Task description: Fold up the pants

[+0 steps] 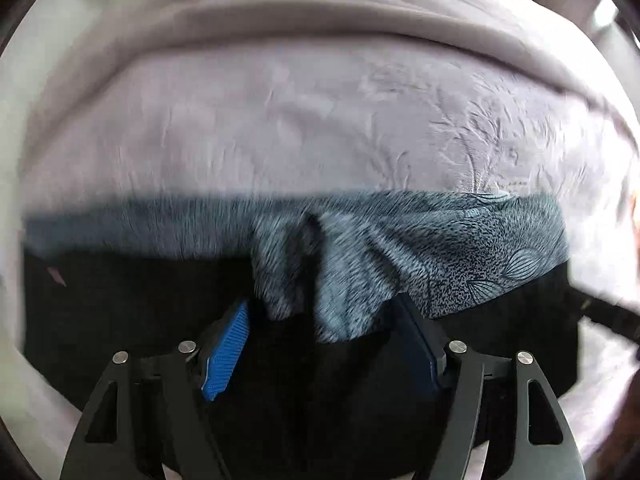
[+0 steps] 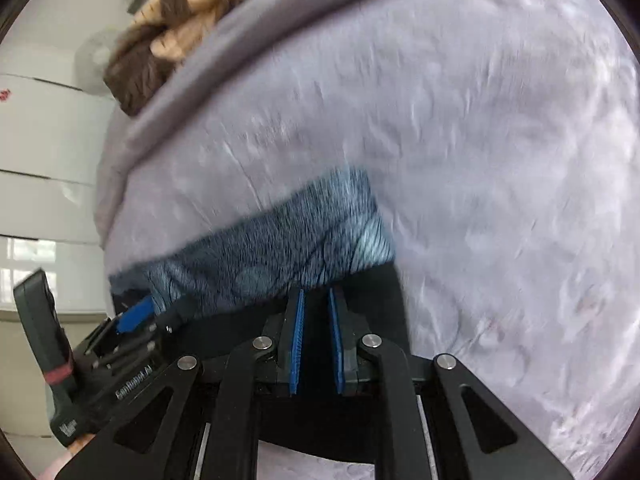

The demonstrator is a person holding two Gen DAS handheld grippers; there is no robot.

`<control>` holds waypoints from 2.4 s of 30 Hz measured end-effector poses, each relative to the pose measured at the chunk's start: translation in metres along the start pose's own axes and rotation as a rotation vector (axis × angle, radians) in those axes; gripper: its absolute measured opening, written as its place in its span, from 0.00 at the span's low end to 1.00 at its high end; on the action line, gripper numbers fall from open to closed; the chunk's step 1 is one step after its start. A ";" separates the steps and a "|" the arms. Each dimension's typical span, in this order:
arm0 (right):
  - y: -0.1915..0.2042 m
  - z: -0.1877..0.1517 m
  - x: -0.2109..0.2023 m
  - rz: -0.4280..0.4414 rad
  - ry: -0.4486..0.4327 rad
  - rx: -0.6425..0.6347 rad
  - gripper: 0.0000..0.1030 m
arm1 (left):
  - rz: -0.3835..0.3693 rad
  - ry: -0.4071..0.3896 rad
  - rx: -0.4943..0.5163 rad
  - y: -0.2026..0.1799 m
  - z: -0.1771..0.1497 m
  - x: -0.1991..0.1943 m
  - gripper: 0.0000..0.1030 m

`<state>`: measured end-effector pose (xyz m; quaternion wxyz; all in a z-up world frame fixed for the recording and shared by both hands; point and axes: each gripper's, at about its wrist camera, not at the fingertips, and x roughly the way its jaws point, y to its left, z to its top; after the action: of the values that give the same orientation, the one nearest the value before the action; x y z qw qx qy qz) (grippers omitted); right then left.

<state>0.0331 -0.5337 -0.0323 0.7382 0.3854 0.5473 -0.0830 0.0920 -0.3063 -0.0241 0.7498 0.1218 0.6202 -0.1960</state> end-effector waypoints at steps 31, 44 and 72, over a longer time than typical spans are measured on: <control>0.057 -0.087 -0.035 -0.041 0.219 -0.277 0.58 | 0.207 0.053 -0.122 0.001 -0.121 -0.137 0.79; 0.097 -0.109 -0.024 -0.108 0.190 -0.367 0.64 | 0.164 0.078 -0.153 0.064 -0.139 -0.133 0.79; 0.276 -0.164 0.050 -0.391 0.143 -0.529 0.75 | 0.025 0.033 -0.344 0.296 -0.132 -0.090 0.79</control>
<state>0.0812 -0.2204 0.0395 0.7425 0.0732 0.6639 -0.0507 0.0934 0.0277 0.0192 0.7517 0.0025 0.6552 -0.0756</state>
